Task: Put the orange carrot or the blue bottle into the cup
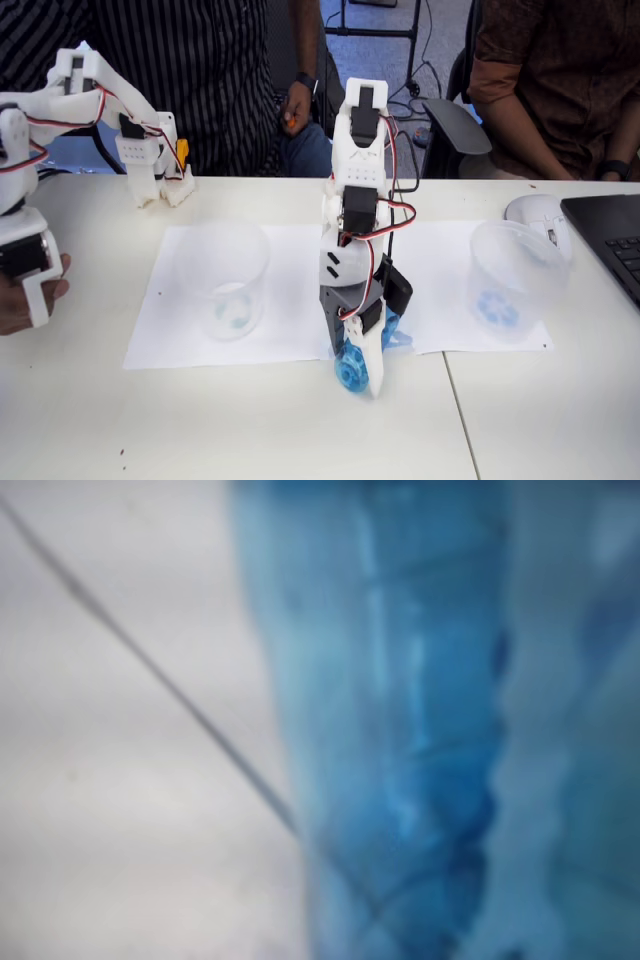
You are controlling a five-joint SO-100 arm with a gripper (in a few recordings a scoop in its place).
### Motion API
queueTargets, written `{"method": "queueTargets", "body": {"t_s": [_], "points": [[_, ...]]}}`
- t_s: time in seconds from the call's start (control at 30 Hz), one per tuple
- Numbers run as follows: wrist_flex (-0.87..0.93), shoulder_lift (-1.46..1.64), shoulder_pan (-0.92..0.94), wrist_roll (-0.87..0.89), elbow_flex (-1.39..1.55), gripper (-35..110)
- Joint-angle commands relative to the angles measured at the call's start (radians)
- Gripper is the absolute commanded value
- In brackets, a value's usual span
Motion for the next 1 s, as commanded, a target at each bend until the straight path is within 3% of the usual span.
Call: {"method": "queueTargets", "body": {"t_s": [0.0, 0.17, 0.57, 0.97], "points": [[0.009, 0.063, 0.008, -0.005, -0.081, 22], [0.009, 0.063, 0.008, -0.003, -0.081, 13], [0.025, 0.11, 0.008, 0.037, -0.08, 13], [0.061, 0.314, -0.035, 0.15, -0.064, 23]]}}
